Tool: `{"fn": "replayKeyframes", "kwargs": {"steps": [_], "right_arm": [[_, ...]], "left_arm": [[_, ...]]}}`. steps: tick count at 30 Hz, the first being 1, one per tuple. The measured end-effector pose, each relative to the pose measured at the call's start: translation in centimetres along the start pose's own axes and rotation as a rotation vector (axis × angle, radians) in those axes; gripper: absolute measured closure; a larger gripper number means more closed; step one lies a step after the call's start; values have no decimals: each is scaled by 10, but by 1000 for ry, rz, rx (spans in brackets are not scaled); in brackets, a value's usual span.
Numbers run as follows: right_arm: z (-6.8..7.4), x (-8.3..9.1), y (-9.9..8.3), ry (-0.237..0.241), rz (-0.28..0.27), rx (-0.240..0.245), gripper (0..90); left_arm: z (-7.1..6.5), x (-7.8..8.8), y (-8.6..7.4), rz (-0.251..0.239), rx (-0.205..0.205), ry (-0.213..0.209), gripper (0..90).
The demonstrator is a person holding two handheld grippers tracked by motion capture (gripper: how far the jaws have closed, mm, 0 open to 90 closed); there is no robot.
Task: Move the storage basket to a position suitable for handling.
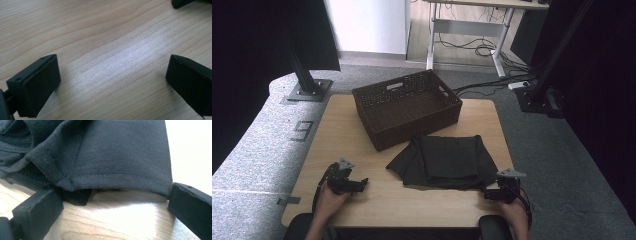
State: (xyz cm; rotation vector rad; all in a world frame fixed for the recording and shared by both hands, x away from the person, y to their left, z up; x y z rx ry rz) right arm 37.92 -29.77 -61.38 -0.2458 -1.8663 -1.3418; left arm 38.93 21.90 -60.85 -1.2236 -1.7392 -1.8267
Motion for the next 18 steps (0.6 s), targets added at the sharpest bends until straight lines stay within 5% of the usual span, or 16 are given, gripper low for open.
{"fn": "replayKeyframes", "kwargs": {"steps": [18], "right_arm": [[0, 0, 0, 6, -1, 5, 0]], "left_arm": [[-2, 0, 0, 2, -8, -9, 0]]}}
Point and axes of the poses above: each handheld gripper's, and its own axes: x roughly backward along the jaws, y roughly out of its top, z roughly to its left, the point moved 8 cm from there along -x, roughly forward along the jaws, and after that the axes turned 10 degrees about x, right-handed, at the moved point
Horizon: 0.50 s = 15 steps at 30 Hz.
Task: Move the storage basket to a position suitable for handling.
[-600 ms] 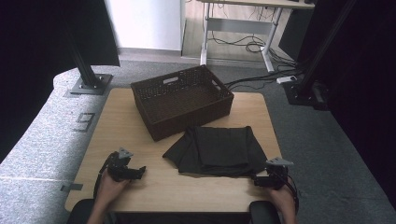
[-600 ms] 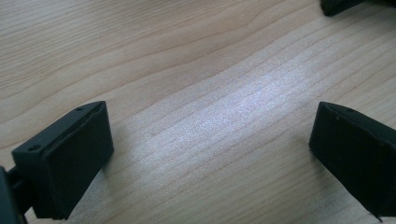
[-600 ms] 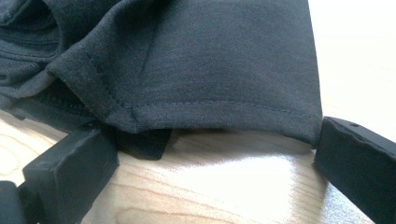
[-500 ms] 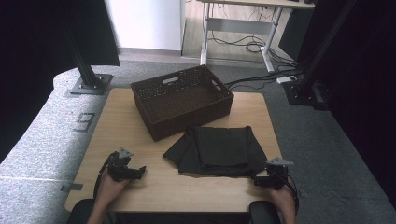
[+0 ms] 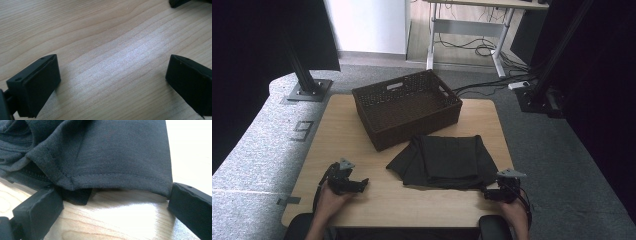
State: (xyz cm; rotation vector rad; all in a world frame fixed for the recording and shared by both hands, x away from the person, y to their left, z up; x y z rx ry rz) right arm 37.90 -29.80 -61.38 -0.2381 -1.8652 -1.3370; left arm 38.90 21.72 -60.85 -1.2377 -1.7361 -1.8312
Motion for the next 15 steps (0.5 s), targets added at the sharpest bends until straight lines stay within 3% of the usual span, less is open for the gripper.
{"fn": "replayKeyframes", "kwargs": {"steps": [9, 15], "right_arm": [[0, 1, 0, 4, 20, -21, 0], [-1, 9, 4, 5, 22, -26, 5]], "left_arm": [[-3, 1, 0, 26, -5, -4, 0], [-11, 1, 2, 47, -3, -55, 5]]}}
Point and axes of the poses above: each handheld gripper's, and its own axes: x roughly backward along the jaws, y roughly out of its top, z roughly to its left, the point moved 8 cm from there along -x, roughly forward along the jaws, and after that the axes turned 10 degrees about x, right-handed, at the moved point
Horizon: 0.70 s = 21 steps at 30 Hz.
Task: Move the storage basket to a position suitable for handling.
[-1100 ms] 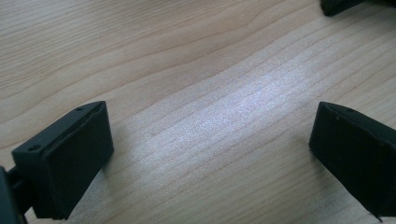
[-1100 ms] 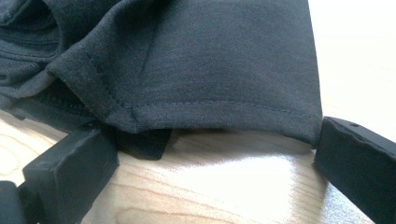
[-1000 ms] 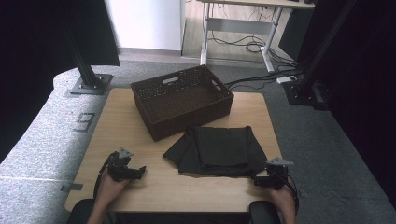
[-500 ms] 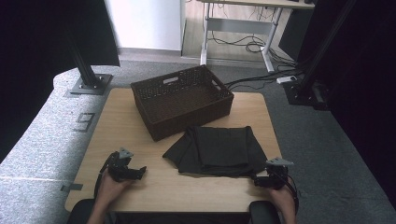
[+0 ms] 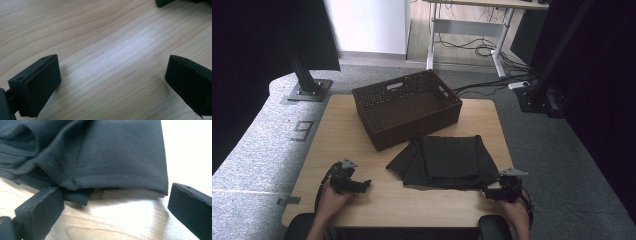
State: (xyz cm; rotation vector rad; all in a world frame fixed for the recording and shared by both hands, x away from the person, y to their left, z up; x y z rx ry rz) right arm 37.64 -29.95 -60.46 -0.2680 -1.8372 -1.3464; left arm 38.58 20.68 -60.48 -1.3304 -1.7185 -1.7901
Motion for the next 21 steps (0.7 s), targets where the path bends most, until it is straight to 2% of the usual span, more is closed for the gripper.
{"fn": "replayKeyframes", "kwargs": {"steps": [1, 5, 8, 9, 12, 14, 18, 19, 20, 21], "right_arm": [[1, 2, 2, 5, -3, 0, 6], [5, 11, 9, 13, -10, 20, 7], [4, 16, 13, 13, -25, 17, 7], [1, 22, 18, 21, -51, -2, 7], [-3, 27, 25, 35, -72, -23, 7], [-5, 28, 31, 36, -78, -31, 12], [-7, 27, 42, 42, -96, -35, 47], [-7, 25, 45, 42, -101, -29, 61], [-7, 24, 48, 42, -103, -24, 75], [-7, 23, 51, 43, -103, -18, 94]], "left_arm": [[-4, 0, 1, 4, -5, -20, 5], [-12, 3, 8, -9, -25, -28, 21], [-18, 5, 12, -17, -38, -32, 38], [-23, 6, 17, -23, -52, -42, 43], [-29, 6, 23, -34, -67, -48, 77], [-38, 6, 33, -48, -77, -71, 86], [-47, 5, 44, -59, -88, -83, 144], [-54, 2, 52, -62, -112, -83, 146], [-54, 2, 52, -62, -112, -83, 149], [-60, 0, 58, -65, -132, -84, 151]]}}
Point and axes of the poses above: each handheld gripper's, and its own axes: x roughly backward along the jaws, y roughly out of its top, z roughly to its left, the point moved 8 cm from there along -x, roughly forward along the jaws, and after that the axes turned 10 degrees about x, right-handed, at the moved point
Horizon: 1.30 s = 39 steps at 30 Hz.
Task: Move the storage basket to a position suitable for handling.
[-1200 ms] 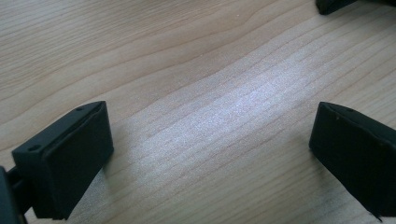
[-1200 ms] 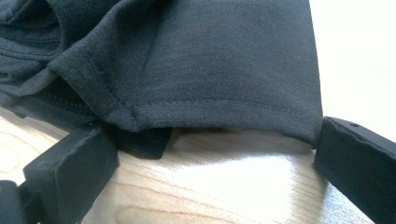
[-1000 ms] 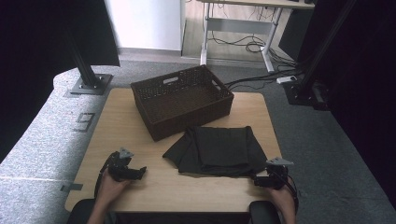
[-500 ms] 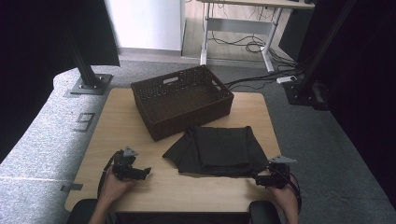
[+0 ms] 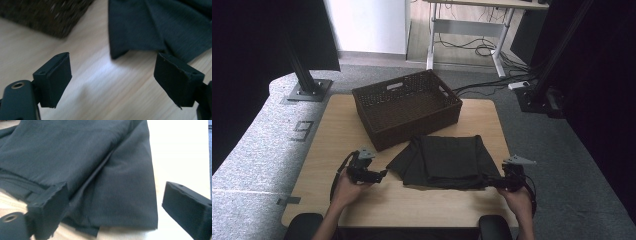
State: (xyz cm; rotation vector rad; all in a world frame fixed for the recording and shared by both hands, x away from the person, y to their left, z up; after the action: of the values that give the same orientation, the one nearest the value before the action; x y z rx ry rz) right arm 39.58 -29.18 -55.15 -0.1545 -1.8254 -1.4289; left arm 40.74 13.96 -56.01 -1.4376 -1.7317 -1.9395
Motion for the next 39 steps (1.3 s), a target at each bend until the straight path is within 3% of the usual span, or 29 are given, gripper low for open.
{"fn": "replayKeyframes", "kwargs": {"steps": [6, 11, 17, 23, 27, 35, 36, 39], "right_arm": [[-1, -12, 16, 3, 14, 22, 167], [1, -24, 25, 24, 16, 32, 297], [0, -36, 32, 24, 12, 30, 349], [-4, -56, 25, -26, 56, 55, 251], [-8, -64, 17, -41, 89, 56, 182], [-13, -74, 3, 1, 97, -12, 172], [-11, -74, 2, 20, 89, -20, 213], [-9, -73, 0, 38, 84, -30, 227]], "left_arm": [[-18, -15, 22, -9, -36, -27, 219], [-31, -28, 36, -30, -29, -43, 316], [-51, -50, 50, -36, -21, -90, 421], [-54, -72, 47, 5, -23, -80, 441], [-52, -90, 38, 47, -38, -49, 369], [-54, -92, 32, 49, -64, -48, 524], [-55, -91, 31, 54, -66, -43, 535], [-56, -90, 29, 57, -75, -36, 537]]}}
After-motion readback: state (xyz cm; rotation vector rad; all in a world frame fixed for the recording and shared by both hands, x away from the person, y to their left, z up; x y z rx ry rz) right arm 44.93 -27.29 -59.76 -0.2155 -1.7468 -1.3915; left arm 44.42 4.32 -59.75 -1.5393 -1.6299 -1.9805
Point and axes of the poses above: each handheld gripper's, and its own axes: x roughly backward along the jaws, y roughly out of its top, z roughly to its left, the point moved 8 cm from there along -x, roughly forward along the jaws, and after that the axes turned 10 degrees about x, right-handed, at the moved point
